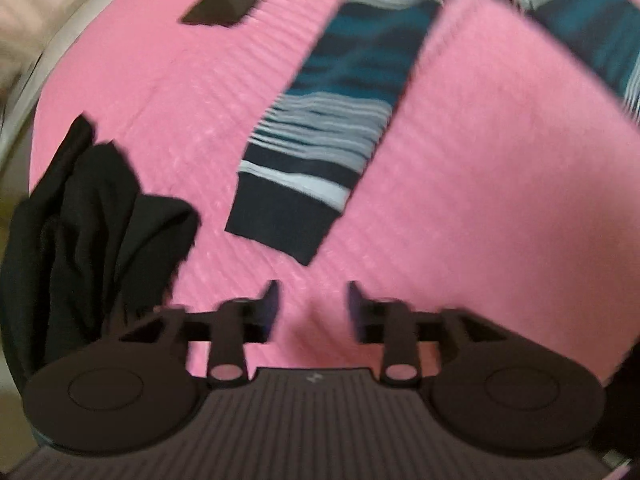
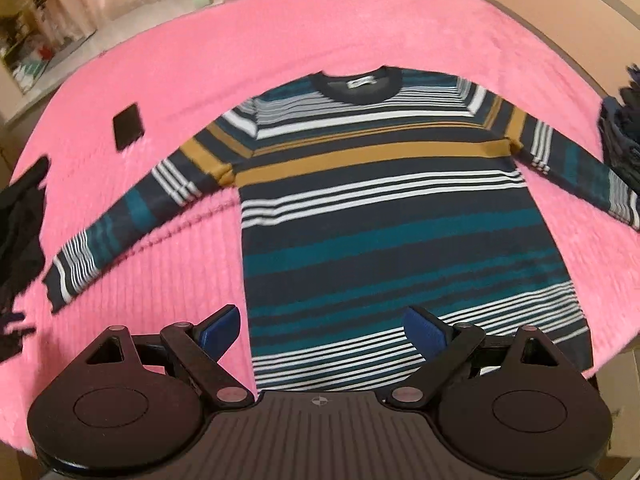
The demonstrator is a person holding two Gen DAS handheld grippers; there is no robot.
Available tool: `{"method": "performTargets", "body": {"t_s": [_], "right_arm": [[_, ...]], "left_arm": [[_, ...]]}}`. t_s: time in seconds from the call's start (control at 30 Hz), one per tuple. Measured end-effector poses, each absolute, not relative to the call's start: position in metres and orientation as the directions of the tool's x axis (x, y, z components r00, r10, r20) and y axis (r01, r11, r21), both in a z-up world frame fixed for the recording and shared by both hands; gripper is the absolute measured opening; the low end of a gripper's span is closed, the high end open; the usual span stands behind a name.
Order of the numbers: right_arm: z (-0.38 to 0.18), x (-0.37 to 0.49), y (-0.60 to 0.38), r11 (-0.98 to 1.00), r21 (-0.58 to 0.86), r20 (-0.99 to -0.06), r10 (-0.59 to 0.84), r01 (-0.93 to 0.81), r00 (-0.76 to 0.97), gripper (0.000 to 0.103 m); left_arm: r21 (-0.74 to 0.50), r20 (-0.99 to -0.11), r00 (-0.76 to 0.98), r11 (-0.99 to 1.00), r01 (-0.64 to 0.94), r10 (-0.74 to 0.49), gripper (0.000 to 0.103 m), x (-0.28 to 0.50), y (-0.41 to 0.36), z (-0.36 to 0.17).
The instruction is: Fold clothes
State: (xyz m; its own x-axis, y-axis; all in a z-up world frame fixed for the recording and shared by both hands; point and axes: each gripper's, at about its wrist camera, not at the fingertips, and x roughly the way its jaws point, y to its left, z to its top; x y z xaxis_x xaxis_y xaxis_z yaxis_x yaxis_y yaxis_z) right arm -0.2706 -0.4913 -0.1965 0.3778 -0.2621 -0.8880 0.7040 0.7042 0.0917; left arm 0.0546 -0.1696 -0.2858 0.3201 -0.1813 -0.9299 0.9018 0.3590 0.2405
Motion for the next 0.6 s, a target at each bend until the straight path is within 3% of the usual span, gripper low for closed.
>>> {"method": "performTargets", "body": {"t_s": [0.03, 0.07, 0.13, 0.23, 0.33, 0.6], "right_arm": [[-0.192, -0.274, -0.492, 0.696, 0.090, -0.885, -0.273, 0.713, 0.378, 0.093], [-0.188, -0.278, -0.491, 0.688, 0.083, -0.881, -0.288, 0.721, 0.375, 0.103], [-0.177, -0.290, -0.491, 0.664, 0.069, -0.869, -0.327, 0.745, 0.372, 0.103], [-0.166, -0.314, -0.491, 0.616, 0.073, -0.862, -0.356, 0.784, 0.360, 0.103], [-0.158, -0.341, -0.495, 0.562, 0.073, -0.863, -0.379, 0.824, 0.335, 0.103], [-0.153, -0.411, -0.513, 0.466, 0.020, -0.890, -0.394, 0.885, 0.228, 0.103]], "left_arm": [[0.202, -0.930, 0.304, 0.406, 0.891, -0.205, 0.040, 0.053, -0.168, -0.273], [0.162, -0.930, 0.289, 0.450, 0.878, -0.228, 0.045, 0.052, -0.166, -0.260], [0.072, -0.925, 0.260, 0.544, 0.836, -0.276, 0.054, 0.051, -0.164, -0.236], [-0.046, -0.911, 0.220, 0.618, 0.785, -0.348, 0.077, 0.043, -0.167, -0.207], [-0.040, -0.891, 0.251, 0.617, 0.786, -0.378, 0.092, 0.025, -0.177, -0.182], [-0.115, -0.892, 0.222, 0.672, 0.731, -0.394, 0.099, -0.009, -0.211, -0.153]]}}
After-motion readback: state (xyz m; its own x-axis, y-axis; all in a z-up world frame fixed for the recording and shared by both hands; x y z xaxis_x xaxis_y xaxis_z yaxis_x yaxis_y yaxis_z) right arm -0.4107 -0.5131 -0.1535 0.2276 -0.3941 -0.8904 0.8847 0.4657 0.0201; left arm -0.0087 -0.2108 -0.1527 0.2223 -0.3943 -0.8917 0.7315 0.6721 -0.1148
